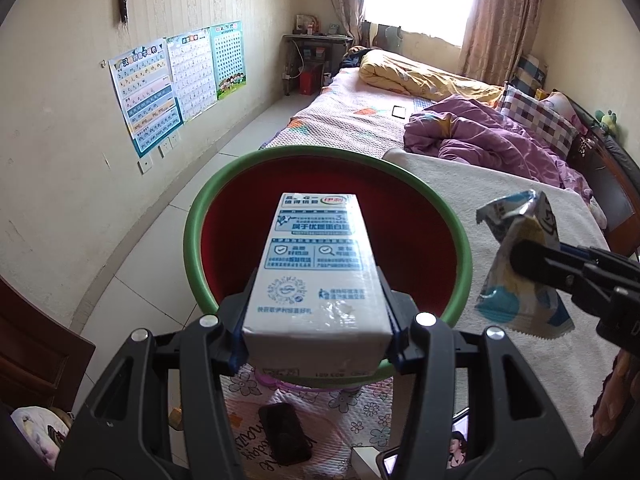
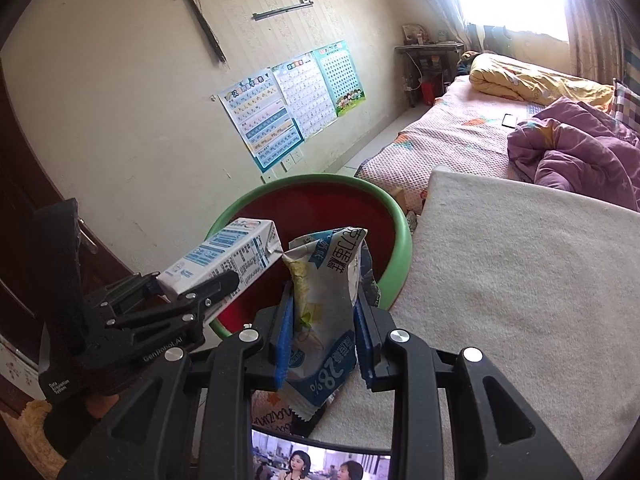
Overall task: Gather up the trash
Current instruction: 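Open both tools to drop the carton and wrapper into the bin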
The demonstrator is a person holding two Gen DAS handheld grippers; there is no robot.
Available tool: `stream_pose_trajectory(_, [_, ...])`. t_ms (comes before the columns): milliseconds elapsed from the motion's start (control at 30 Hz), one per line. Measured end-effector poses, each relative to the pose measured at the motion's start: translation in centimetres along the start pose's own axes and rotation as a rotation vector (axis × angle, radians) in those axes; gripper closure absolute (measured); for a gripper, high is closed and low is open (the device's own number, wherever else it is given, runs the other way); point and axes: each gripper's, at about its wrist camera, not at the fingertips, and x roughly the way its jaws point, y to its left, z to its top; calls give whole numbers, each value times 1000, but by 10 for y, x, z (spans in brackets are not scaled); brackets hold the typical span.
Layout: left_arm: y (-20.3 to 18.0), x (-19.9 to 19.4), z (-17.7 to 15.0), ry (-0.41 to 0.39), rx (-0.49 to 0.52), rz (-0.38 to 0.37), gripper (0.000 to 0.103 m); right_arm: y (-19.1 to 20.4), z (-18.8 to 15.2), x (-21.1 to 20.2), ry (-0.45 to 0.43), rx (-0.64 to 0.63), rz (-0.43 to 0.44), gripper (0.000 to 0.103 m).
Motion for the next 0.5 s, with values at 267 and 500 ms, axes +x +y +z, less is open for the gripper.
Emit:
stream_pose_trajectory(267, [8, 9, 5, 13, 1, -1, 53, 6, 6, 11, 13, -6, 2, 75])
stream_pose_trajectory(500, [10, 16, 7, 24, 6, -7, 53, 6, 12, 16, 10, -17, -4, 75])
